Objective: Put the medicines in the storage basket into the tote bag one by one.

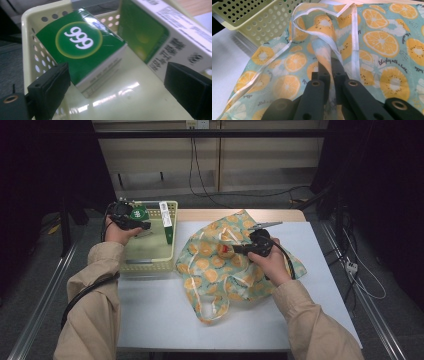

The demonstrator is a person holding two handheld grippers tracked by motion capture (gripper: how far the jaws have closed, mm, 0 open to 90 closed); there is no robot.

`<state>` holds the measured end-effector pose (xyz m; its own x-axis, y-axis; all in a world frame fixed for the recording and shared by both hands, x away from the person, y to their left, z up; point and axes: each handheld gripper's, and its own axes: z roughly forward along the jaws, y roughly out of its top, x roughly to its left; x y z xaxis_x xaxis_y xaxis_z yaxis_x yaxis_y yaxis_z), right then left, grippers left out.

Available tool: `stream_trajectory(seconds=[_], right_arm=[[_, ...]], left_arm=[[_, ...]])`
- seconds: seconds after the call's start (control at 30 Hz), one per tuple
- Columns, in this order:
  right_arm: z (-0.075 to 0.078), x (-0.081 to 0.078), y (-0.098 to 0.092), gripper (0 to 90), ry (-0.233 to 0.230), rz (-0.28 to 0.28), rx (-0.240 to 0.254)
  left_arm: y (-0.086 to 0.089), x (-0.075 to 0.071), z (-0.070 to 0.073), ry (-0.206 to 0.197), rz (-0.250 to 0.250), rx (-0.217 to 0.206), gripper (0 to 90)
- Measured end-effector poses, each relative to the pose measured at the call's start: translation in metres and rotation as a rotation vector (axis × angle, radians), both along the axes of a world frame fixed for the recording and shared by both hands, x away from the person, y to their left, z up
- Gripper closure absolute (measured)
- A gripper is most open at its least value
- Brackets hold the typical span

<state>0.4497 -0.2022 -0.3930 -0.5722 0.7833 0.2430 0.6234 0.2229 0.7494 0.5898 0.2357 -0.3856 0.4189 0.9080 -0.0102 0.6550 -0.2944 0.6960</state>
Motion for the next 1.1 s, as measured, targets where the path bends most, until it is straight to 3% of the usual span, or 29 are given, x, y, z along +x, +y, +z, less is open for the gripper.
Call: stream_trajectory(seconds=[0.23,0.3,0.47,0.63,0.8,0.9,1.1], right_arm=[[0.004,0.0,0.001,89.4,-0.002,0.016,0.002],[0.003,0.001,0.002,89.4,0.002,0.02,0.0],[0.004,0.002,0.002,89.4,0.0,0.021,0.005],[0.003,0.003,0.0,89.4,0.007,0.018,0.011],[0.005,0.005,-0.002,89.4,0.006,0.016,0.017],[0.004,0.005,-0.002,89.4,0.008,0.015,0.021],[0.005,0.004,-0.002,89.4,0.005,0.018,0.023]], left_arm=[[-0.004,0.014,-0.008,0.01,0.057,0.031,4.5],[-0.006,0.017,-0.011,0.0,0.08,0.016,3.8],[-0.007,0.023,-0.014,0.01,0.087,0.028,3.5],[-0.01,0.03,-0.017,0.016,0.131,-0.004,3.0],[-0.013,0.034,-0.023,0.023,0.121,0.006,4.5],[-0.014,0.033,-0.025,0.026,0.112,-0.019,7.1],[-0.015,0.029,-0.022,0.043,0.097,-0.022,13.2]])
